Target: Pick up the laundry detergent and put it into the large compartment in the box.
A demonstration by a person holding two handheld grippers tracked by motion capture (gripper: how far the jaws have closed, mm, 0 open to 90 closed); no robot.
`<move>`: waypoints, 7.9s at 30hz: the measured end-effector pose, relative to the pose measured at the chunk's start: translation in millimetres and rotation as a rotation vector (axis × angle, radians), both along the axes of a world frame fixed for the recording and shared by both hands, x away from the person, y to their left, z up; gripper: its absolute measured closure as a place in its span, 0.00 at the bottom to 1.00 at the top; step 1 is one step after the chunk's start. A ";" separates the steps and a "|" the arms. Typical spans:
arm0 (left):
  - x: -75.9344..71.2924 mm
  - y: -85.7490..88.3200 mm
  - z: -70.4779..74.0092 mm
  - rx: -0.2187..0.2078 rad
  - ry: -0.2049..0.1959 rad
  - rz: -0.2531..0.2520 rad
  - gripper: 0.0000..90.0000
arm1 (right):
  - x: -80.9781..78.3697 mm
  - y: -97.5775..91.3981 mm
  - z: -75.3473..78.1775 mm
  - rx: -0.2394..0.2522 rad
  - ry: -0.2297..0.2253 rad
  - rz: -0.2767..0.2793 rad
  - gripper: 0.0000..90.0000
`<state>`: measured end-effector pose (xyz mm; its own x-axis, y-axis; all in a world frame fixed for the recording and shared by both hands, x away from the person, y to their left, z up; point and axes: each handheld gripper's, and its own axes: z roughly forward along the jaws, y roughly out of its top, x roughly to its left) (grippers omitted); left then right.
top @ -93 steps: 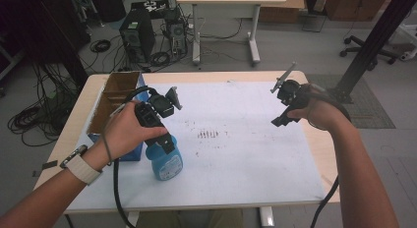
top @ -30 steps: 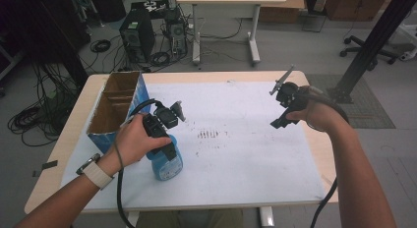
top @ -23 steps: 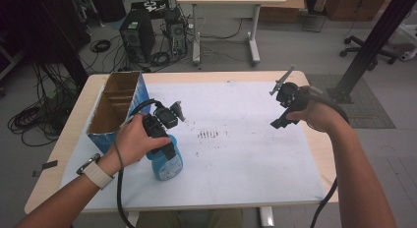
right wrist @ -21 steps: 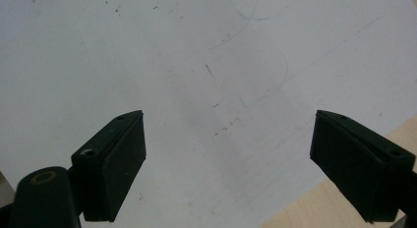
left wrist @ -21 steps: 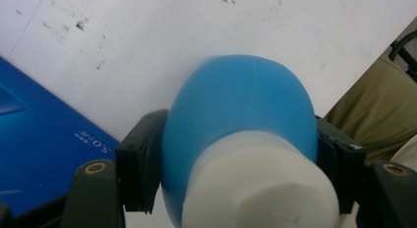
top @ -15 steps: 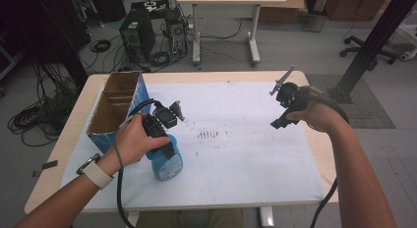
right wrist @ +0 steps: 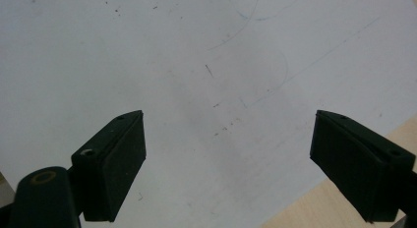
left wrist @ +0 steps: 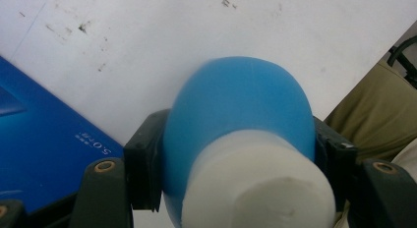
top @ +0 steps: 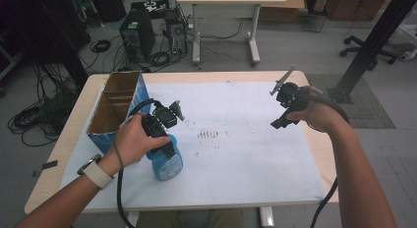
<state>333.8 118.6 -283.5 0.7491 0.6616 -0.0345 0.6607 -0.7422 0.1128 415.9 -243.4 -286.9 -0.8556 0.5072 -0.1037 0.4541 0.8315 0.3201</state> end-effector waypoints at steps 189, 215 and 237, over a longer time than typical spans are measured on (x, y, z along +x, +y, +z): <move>79.1 143.9 167.2 -0.008 -0.097 0.809 0.41 | 6.6 7.5 -2.6 0.005 0.006 0.022 0.15; 89.8 144.5 88.7 0.023 -0.084 0.780 0.41 | 1.2 -0.8 -9.2 0.012 0.012 0.006 0.15; 93.1 141.4 38.9 0.039 -0.086 0.767 0.41 | 1.5 2.6 -13.8 0.005 0.022 0.008 0.15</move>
